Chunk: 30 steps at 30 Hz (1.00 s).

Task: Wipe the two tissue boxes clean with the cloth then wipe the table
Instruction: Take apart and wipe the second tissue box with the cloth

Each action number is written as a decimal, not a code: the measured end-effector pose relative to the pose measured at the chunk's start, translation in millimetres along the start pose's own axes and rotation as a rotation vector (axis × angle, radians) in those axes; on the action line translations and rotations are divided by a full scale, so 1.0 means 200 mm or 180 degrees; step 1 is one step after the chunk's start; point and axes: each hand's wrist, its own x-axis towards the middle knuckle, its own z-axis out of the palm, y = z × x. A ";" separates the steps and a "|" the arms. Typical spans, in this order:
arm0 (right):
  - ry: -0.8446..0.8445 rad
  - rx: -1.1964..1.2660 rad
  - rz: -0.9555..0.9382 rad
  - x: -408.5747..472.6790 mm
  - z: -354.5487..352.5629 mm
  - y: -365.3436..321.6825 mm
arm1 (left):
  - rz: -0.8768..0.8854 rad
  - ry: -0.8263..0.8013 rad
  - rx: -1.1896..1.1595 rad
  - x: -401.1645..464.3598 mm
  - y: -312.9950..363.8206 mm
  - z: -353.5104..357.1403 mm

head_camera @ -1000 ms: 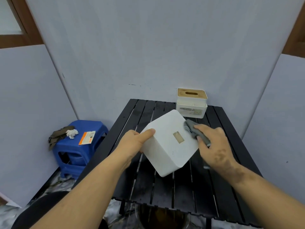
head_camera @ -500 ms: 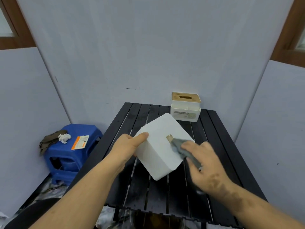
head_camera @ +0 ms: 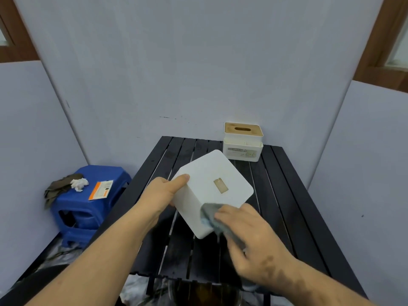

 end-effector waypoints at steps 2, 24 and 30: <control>-0.0258 -0.0135 -0.0258 0.02 -0.04 0.05 | 0.0016 -0.0023 0.0006 0.01 0.00 -0.01; 0.0573 0.0028 0.0962 0.13 -0.01 0.08 | 0.0115 -0.0098 0.0129 0.05 -0.03 0.01; 0.0328 0.0164 0.0345 0.13 -0.05 0.19 | 0.0091 -0.0170 0.0055 0.04 0.00 0.00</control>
